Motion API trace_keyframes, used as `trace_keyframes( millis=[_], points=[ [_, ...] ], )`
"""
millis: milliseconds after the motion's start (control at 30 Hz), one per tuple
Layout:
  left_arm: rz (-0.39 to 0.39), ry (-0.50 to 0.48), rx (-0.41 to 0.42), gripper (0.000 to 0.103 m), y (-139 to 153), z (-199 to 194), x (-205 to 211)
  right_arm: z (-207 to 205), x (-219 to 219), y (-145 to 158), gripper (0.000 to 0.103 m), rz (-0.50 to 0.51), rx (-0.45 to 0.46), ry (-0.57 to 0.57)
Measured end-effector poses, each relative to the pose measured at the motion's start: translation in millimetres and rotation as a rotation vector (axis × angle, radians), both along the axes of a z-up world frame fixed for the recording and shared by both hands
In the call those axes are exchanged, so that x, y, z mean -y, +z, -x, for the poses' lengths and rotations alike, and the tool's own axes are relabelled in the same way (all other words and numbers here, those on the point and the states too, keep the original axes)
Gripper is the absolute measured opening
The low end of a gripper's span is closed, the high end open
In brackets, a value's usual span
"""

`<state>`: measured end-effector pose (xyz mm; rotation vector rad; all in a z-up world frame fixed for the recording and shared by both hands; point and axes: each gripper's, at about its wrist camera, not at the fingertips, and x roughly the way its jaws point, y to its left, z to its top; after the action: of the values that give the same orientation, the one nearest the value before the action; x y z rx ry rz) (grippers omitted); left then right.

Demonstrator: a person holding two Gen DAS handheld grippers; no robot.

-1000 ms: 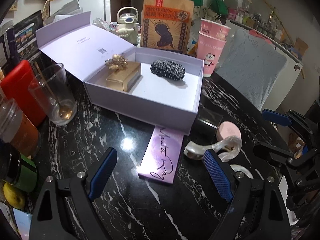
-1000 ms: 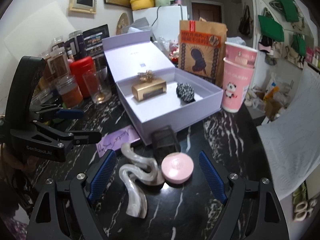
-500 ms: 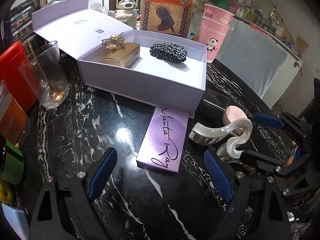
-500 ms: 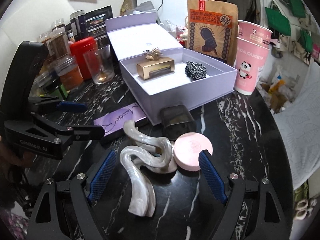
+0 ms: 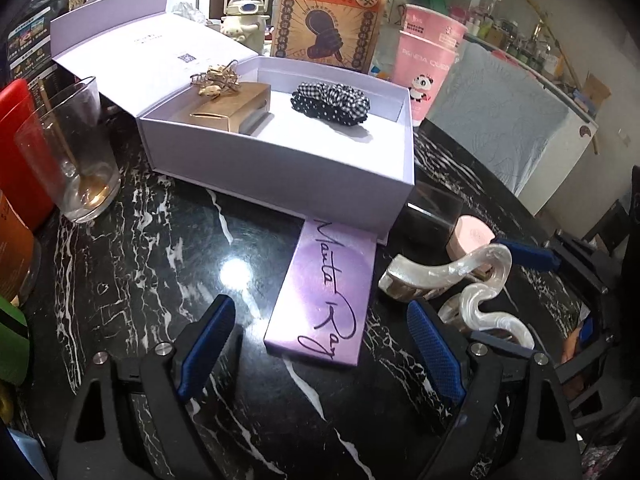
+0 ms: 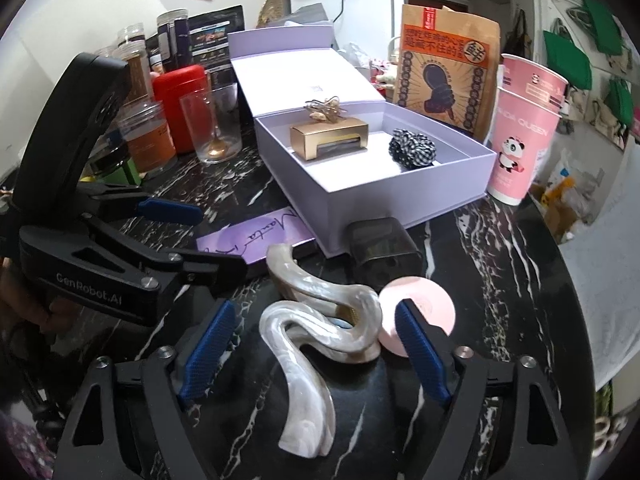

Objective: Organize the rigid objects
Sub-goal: 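Grasp the pearly white claw clip with the right tool while the left tool grasps the purple palette, then lift and carry the claw clip and purple palette into the lavender box with both tools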

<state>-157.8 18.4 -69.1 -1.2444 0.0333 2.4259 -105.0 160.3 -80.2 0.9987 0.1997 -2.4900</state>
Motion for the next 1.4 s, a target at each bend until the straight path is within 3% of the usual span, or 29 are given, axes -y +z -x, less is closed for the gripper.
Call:
trace_keyframes(
  millis=[133, 200, 267, 367, 1133, 1333, 1367, 1400],
  points=[
    [0.014, -0.005, -0.005, 0.079, -1, 2, -3, 3, 4, -3, 0.071, -0.001, 0.018, 0.003],
    [0.018, -0.013, -0.001, 0.067, -2, 2, -5, 5, 5, -5, 0.064, 0.001, 0.032, 0.004],
    [0.021, -0.013, 0.014, 0.067, -5, 3, -7, 6, 7, -7, 0.057, -0.010, 0.043, -0.003],
    [0.004, -0.008, 0.043, 0.051, -9, 4, -8, 5, 8, -7, 0.056, -0.011, 0.053, -0.006],
    [-0.031, -0.007, 0.087, 0.051, -9, -53, 5, -33, -22, -2, 0.056, 0.000, 0.103, -0.114],
    [0.011, -0.019, 0.075, 0.054, -13, -60, 1, -43, -25, -3, 0.057, 0.003, 0.102, -0.121],
    [0.027, -0.021, 0.067, 0.056, -13, -59, -1, -42, -24, -4, 0.058, -0.001, 0.102, -0.121],
    [0.040, -0.025, 0.062, 0.057, -14, -59, -3, -41, -23, -5, 0.066, -0.008, 0.107, -0.121]
  ],
)
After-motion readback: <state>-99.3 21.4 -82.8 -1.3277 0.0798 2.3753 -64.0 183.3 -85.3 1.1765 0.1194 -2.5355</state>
